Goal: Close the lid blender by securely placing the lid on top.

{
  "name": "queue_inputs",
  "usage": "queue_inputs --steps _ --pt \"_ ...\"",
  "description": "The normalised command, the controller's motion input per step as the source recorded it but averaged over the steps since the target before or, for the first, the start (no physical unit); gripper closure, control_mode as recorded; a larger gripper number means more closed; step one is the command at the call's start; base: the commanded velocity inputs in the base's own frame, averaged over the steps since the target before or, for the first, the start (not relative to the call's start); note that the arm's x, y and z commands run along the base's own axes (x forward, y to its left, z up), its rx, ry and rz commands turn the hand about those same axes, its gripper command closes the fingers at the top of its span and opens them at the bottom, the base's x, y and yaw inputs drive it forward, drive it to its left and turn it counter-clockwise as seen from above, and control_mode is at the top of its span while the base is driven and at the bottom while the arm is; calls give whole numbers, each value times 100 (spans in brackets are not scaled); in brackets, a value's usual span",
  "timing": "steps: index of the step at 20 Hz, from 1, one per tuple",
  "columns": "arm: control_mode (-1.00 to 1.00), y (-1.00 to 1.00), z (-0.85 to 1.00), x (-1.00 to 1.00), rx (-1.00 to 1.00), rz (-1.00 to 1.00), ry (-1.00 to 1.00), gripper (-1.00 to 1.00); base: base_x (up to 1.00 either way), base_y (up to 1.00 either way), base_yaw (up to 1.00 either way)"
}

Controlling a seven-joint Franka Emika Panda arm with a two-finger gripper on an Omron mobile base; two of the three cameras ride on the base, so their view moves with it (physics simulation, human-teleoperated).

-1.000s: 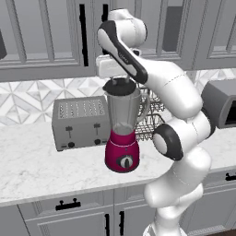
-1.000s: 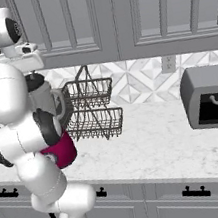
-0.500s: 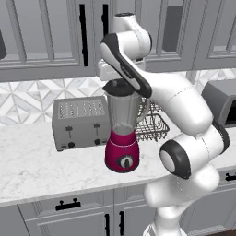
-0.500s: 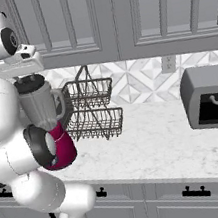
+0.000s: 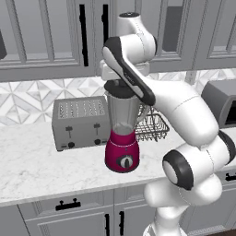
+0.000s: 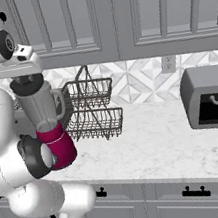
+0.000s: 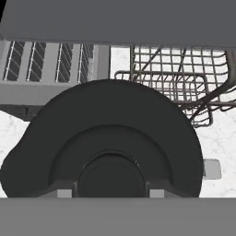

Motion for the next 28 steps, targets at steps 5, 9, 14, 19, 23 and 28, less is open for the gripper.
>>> queue_inputs --steps 5,9,14,19,23,28 --pt "-100 -1 1 -20 0 -5 15 100 0 0 0" --pt "-100 0 0 -9 0 -5 23 100 0 0 0" --pt "-100 0 25 -13 0 -4 23 100 0 0 0" --pt "-100 0 29 -33 0 0 16 100 0 0 0" --pt "-100 0 -3 -30 0 0 19 100 0 0 0" --pt "-100 -12 -29 -2 0 0 6 100 0 0 0"
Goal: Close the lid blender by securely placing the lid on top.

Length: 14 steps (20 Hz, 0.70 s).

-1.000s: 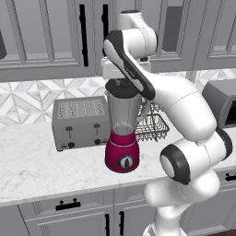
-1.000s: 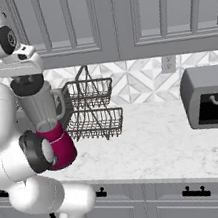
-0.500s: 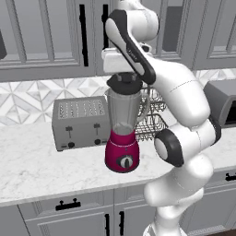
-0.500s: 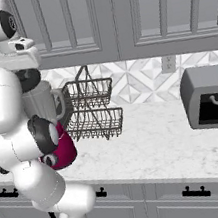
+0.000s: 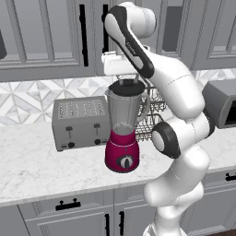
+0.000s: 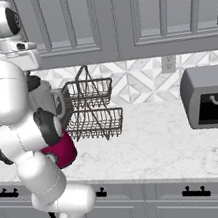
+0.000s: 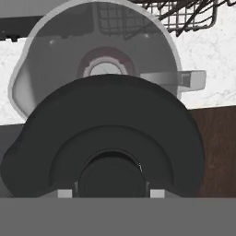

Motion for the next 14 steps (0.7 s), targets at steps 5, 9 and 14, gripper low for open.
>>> queue_inputs --steps 5,9,14 --pt "-100 -11 -36 5 0 0 -1 100 0 0 0" --pt "-100 4 -20 18 0 1 -9 100 0 0 0" --pt "-100 4 0 15 0 6 -13 100 0 0 0"
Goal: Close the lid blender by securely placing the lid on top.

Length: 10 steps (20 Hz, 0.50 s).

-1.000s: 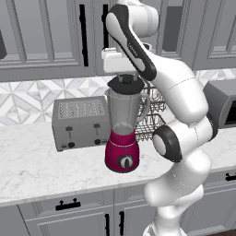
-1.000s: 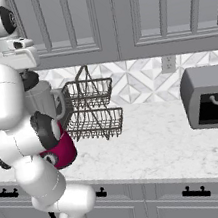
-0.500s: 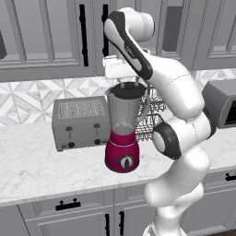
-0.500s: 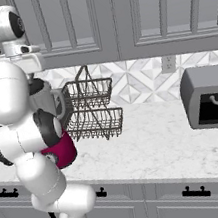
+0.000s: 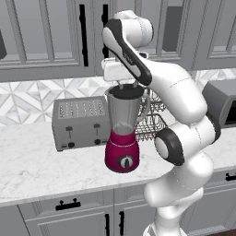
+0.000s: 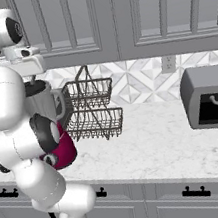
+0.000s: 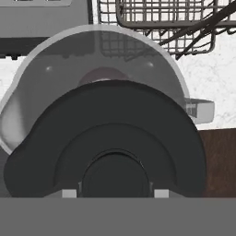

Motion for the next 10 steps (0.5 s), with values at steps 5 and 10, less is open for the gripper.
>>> queue_inputs --steps 5,10 --pt "-100 3 0 18 0 7 -22 100 0 0 0" --pt "-100 9 -1 21 0 7 -14 100 0 0 0"
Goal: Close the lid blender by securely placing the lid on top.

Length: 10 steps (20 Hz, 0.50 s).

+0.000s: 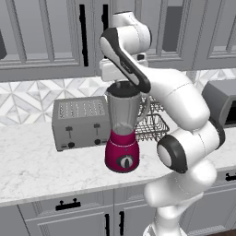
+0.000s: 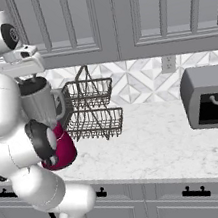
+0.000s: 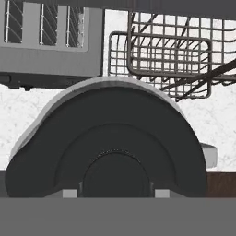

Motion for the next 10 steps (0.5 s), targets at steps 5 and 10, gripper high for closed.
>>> queue_inputs --steps 5,10 --pt "-100 2 -9 20 3 8 -5 100 0 0 0" --pt "-100 0 -15 13 1 8 -13 100 0 0 0"
